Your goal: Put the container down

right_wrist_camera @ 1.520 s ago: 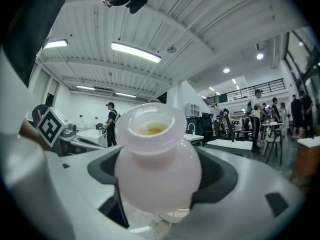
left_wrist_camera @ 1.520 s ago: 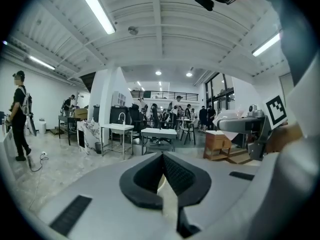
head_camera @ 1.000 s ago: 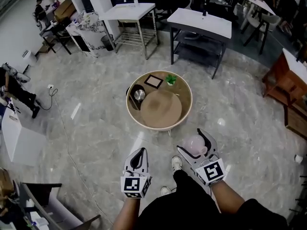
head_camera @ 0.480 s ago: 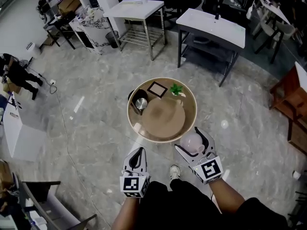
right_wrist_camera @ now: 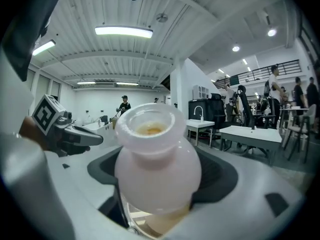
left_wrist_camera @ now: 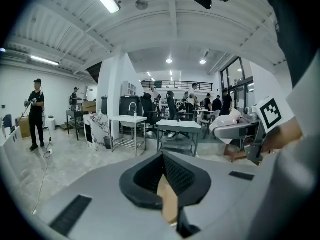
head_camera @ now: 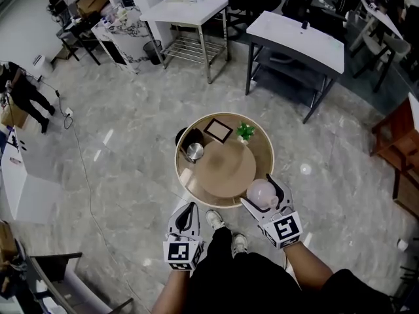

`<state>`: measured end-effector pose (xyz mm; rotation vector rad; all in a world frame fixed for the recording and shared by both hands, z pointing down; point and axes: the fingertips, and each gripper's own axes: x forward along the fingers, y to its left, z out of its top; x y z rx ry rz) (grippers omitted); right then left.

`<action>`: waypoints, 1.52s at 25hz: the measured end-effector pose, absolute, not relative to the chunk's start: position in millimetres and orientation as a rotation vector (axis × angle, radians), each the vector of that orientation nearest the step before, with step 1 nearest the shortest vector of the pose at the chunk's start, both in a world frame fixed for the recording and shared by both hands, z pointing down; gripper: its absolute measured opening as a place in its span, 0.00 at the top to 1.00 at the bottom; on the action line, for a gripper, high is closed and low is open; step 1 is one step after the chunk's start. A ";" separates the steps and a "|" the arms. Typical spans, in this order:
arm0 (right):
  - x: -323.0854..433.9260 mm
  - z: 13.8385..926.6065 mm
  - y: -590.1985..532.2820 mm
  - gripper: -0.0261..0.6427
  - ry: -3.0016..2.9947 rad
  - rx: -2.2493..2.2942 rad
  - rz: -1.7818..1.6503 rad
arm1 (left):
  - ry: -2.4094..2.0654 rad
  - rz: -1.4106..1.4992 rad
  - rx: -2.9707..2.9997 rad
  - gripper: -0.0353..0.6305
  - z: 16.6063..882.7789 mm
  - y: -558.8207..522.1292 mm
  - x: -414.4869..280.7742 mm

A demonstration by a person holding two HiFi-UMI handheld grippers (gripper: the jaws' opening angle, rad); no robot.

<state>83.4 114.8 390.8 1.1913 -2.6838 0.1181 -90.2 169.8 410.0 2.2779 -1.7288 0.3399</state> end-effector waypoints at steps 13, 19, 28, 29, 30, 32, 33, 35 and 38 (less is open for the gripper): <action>30.5 389.7 11.4 0.36 -2.646 1.241 0.102 | -1.673 0.312 2.327 0.96 410.9 51.8 -140.7; 28.1 409.2 -18.6 0.36 -2.592 1.238 0.098 | -1.639 0.330 2.335 0.95 426.6 21.0 -147.3; 26.3 475.7 -62.2 0.36 -2.553 1.118 0.167 | -1.682 0.380 2.242 0.95 469.9 -12.0 -153.4; 26.7 485.1 -67.3 0.36 -2.551 1.107 0.172 | -1.693 0.383 2.228 0.95 477.0 -13.9 -153.8; 26.4 494.8 -73.2 0.36 -2.549 1.097 0.175 | -1.702 0.386 2.209 0.95 485.8 -16.1 -154.5; 24.8 516.4 -83.2 0.36 -2.544 1.073 0.179 | -1.708 0.389 2.166 0.95 505.6 -19.0 -154.6; 24.6 528.1 -86.0 0.36 -2.537 1.061 0.184 | -1.706 0.392 2.150 0.95 515.1 -19.1 -153.4; 25.6 550.5 -92.4 0.36 -2.518 1.044 0.202 | -1.703 0.405 2.134 0.96 531.9 -21.4 -149.8; 27.8 588.6 -104.0 0.36 -2.492 1.020 0.217 | -1.709 0.421 2.110 0.95 556.3 -30.1 -146.4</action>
